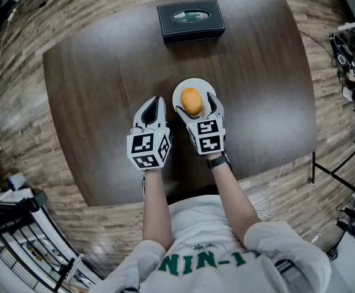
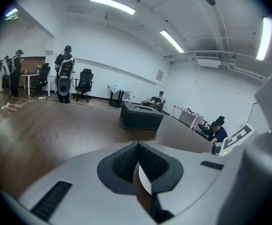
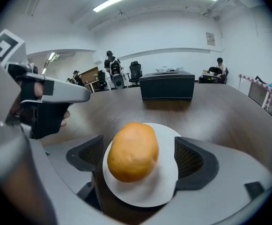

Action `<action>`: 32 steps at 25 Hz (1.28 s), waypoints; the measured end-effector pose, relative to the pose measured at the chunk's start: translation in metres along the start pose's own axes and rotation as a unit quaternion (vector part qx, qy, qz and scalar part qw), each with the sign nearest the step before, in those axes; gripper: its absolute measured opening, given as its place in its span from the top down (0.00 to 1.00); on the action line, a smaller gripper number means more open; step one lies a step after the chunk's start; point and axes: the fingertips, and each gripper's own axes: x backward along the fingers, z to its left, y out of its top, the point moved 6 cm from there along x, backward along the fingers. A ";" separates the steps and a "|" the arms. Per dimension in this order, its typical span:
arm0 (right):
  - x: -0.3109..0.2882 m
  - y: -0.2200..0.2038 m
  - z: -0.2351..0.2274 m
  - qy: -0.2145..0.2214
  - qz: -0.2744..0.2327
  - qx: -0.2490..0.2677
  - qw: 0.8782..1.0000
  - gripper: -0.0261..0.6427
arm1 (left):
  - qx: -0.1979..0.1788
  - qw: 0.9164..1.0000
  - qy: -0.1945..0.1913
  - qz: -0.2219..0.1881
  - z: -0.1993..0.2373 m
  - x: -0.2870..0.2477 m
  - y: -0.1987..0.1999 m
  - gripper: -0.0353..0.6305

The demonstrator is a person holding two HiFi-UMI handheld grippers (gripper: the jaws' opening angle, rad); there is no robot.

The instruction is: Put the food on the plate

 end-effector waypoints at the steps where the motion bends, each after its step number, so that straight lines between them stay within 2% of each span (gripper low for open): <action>1: 0.000 0.000 0.000 0.000 -0.003 -0.003 1.000 0.25 | 0.000 1.000 0.000 0.000 0.000 0.001 0.000 0.93; 9: 0.012 0.004 -0.002 -0.001 -0.018 -0.016 1.000 0.23 | -0.006 1.000 0.006 -0.003 0.003 0.012 0.004 0.93; 17: 0.042 0.012 -0.012 -0.023 -0.041 -0.032 0.998 0.25 | -0.017 1.000 0.001 -0.013 -0.001 0.028 0.015 0.93; 32: 0.118 0.045 -0.021 -0.043 -0.118 -0.044 0.991 0.44 | -0.051 0.997 -0.022 -0.050 -0.021 0.069 0.050 0.93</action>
